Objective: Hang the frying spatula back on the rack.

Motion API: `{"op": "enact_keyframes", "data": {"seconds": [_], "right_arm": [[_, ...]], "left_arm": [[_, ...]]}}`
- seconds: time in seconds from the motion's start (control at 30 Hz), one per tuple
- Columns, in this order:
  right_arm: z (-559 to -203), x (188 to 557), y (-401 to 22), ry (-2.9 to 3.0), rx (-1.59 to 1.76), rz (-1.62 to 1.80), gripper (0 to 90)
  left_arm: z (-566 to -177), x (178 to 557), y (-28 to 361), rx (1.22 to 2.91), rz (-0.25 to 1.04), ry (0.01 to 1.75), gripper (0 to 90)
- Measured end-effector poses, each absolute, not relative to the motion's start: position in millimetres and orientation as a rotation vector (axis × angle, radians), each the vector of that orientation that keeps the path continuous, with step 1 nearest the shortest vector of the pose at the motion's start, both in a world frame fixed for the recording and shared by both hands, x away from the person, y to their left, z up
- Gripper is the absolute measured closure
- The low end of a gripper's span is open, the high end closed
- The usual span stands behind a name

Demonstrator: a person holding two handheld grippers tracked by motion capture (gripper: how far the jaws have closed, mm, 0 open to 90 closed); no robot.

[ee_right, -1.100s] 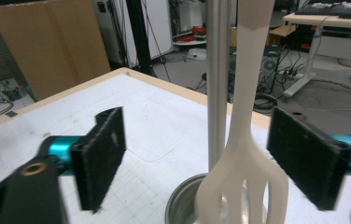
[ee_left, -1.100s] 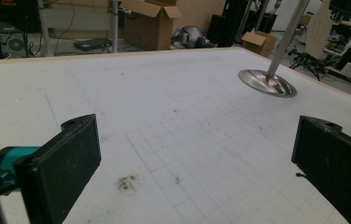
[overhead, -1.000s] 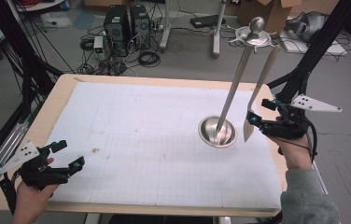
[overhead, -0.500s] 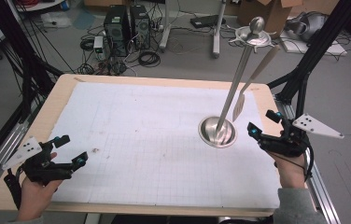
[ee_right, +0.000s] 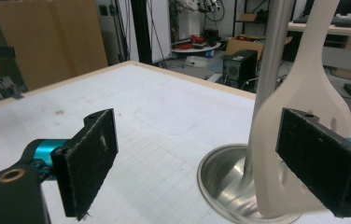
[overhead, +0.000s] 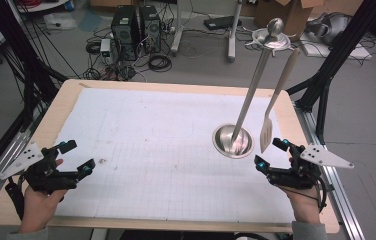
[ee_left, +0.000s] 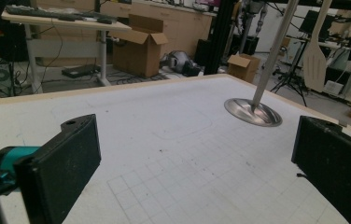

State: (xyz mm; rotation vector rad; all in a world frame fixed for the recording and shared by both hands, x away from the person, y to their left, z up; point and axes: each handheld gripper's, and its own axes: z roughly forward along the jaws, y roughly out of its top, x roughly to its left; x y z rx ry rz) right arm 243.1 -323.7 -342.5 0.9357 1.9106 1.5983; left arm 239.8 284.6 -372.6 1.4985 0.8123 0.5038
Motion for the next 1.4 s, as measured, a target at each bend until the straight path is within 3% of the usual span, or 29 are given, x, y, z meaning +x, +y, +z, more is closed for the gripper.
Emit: {"op": "enact_keyframes", "data": {"seconds": [1.4], "right_arm": [[-419,207,-350,1.907,0.949,1.66,11.9]], "left_arm": [[-382,246,265,1.573,0.438,0.772,1.7]]}}
